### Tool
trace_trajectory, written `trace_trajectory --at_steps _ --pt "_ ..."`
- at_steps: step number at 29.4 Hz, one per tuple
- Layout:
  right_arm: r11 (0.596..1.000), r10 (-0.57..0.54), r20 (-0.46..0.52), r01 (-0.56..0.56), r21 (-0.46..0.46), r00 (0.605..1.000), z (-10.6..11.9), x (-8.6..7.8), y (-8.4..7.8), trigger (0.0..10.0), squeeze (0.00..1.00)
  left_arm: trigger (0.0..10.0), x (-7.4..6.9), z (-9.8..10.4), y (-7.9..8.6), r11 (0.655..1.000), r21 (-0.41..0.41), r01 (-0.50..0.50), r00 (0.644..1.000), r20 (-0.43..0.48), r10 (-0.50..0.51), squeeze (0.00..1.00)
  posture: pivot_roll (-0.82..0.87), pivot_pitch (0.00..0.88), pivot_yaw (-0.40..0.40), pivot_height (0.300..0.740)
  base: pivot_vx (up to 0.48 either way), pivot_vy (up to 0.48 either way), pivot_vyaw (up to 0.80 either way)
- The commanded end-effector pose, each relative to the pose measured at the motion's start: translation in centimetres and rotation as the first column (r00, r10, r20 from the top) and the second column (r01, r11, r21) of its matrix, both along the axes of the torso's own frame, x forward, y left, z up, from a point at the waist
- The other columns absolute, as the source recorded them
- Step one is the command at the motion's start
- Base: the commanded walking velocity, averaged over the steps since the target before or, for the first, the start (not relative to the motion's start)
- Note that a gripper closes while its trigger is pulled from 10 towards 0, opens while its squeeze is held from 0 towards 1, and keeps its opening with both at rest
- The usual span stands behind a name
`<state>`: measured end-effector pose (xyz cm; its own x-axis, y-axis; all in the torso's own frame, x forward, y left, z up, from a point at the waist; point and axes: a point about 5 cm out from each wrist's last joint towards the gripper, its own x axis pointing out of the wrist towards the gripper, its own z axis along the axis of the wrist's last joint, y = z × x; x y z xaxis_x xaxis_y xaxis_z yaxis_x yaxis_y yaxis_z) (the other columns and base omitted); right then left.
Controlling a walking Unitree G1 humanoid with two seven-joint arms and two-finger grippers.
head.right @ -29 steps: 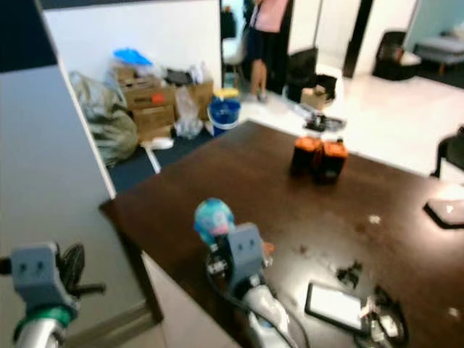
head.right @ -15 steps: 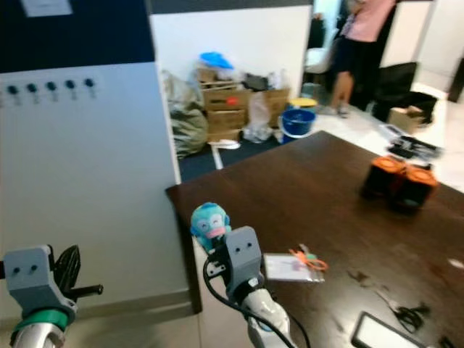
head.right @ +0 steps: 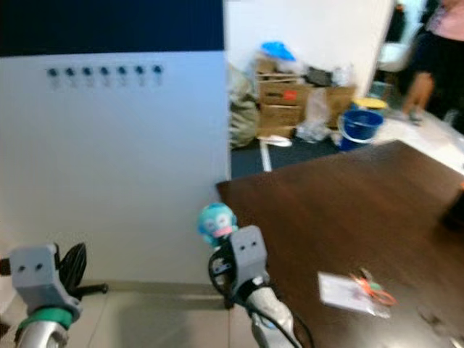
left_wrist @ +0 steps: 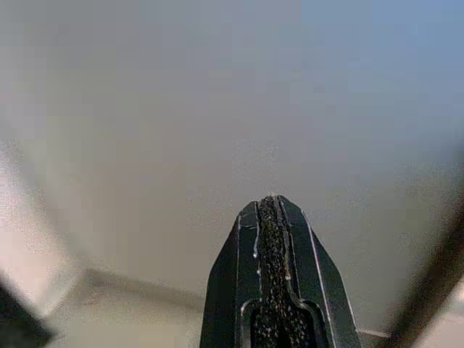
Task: Hang keys on a hook
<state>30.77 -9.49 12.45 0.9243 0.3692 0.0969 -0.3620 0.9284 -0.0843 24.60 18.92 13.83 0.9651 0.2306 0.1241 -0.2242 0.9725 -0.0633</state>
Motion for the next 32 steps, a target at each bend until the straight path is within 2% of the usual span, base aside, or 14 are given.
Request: trace_trajectory --at_steps 1,6,7,8,17,25,32 --pt "1.000 0.007 -0.012 -0.007 -0.001 1.000 -0.39 -0.07 0.14 10.0 0.00 10.0 -0.17 -0.58 0.00 1.000 0.010 -0.004 1.000 -0.029 0.004 0.00 -0.08 0.000 0.131 0.740 0.000 0.000 0.80" --pt "1.000 0.001 -0.015 -0.001 0.004 1.000 -0.48 -0.03 0.07 10.0 0.00 10.0 -0.01 -0.74 -0.09 1.000 0.019 0.003 0.999 -0.038 -0.003 0.00 -0.08 0.000 0.138 0.740 0.000 0.000 0.80" --pt "0.998 -0.016 -0.022 0.017 0.056 1.000 -0.41 -0.04 -0.14 10.0 0.00 10.0 0.03 -0.75 -0.15 1.000 0.014 0.013 0.999 -0.040 -0.012 0.00 -0.09 0.000 0.145 0.740 0.000 0.000 0.00" --pt "0.997 -0.020 -0.024 0.022 0.071 0.999 -0.37 -0.03 -0.18 10.0 0.00 10.0 0.05 -0.73 -0.15 1.000 0.014 0.015 0.999 -0.040 -0.014 0.00 -0.09 0.000 0.145 0.740 0.000 0.000 0.00" --pt "0.998 -0.018 -0.033 0.021 0.066 0.999 -0.45 0.31 -0.03 10.0 0.00 10.0 0.25 -0.92 0.09 1.000 0.008 -0.011 0.999 -0.047 0.011 0.00 -0.09 0.000 0.148 0.740 0.000 0.000 0.00" --pt "0.998 -0.010 -0.029 0.012 0.063 1.000 -0.31 0.50 0.10 10.0 0.00 10.0 0.42 -1.04 -0.20 1.000 0.003 0.006 0.999 -0.054 -0.006 0.00 -0.09 0.000 0.148 0.740 0.000 0.000 0.00" --pt "0.997 -0.014 -0.027 0.016 0.069 1.000 -0.19 0.53 -0.09 10.0 0.00 10.0 0.59 -1.22 -0.44 1.000 0.009 0.021 0.998 -0.061 -0.020 0.00 -0.11 0.000 0.159 0.740 0.000 0.405 0.00"
